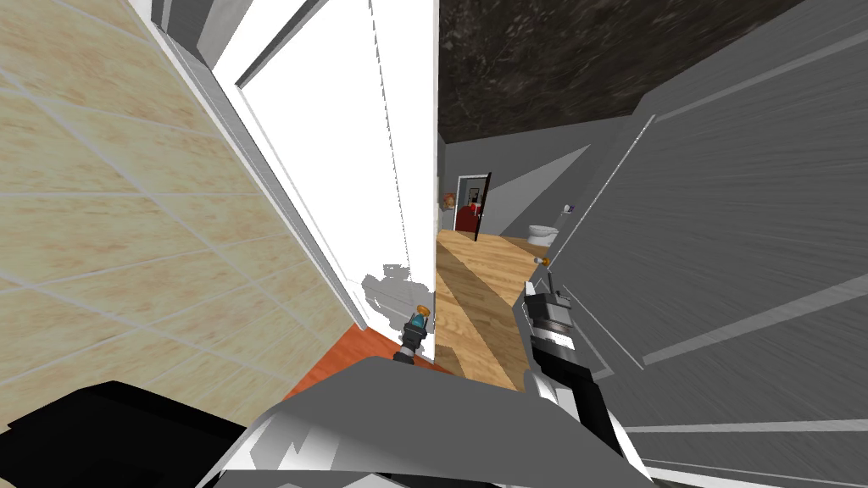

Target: Push the door open

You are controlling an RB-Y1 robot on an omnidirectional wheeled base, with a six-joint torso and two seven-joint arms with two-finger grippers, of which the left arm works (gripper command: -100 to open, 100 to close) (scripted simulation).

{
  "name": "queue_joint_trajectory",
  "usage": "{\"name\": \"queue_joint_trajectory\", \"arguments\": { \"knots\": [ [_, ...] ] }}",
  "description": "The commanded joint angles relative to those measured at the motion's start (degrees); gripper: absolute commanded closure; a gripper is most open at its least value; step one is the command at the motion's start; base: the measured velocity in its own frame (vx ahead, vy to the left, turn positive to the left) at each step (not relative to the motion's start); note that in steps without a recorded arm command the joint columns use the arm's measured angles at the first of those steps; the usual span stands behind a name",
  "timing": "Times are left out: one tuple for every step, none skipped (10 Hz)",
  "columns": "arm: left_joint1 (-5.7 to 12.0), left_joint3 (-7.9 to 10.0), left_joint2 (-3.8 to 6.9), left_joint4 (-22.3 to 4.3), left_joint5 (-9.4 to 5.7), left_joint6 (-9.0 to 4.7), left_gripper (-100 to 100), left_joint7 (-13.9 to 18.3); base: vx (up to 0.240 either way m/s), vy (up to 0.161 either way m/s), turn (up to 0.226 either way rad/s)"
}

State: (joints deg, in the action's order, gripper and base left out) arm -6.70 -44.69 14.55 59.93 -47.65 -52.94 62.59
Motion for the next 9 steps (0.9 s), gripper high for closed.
{"name": "queue_joint_trajectory", "arguments": {
  "knots": [
    [-0.28, -0.20, -0.03, 0.0, 0.06, -0.09, 100, 0.0, 0.000, 0.000, 0.000],
    [-0.28, -0.20, -0.03, 0.0, 0.06, -0.09, 100, 0.0, 0.000, 0.000, 0.000],
    [-0.28, -0.20, -0.03, 0.0, 0.06, -0.09, 100, 0.0, 0.000, 0.000, 0.000],
    [0.06, 1.07, 0.03, -0.2, -0.27, 0.13, 100, 0.1, 0.084, -0.032, -0.023],
    [0.08, 1.40, 0.04, -0.3, -0.35, 0.16, 100, 0.2, 0.157, -0.036, -0.005],
    [0.11, 2.25, 0.07, -0.5, -0.56, 0.23, 100, 0.3, 0.173, -0.077, -0.009],
    [0.16, 3.26, 0.11, -0.7, -0.82, 0.32, 100, 0.4, 0.188, -0.121, -0.010],
    [0.18, 3.79, 0.13, -0.9, -0.95, 0.36, 100, 0.5, 0.157, -0.095, -0.005],
    [0.23, 4.99, 0.17, -1.1, -1.25, 0.46, 100, 0.6, 0.143, -0.082, -0.014]
  ]
}}
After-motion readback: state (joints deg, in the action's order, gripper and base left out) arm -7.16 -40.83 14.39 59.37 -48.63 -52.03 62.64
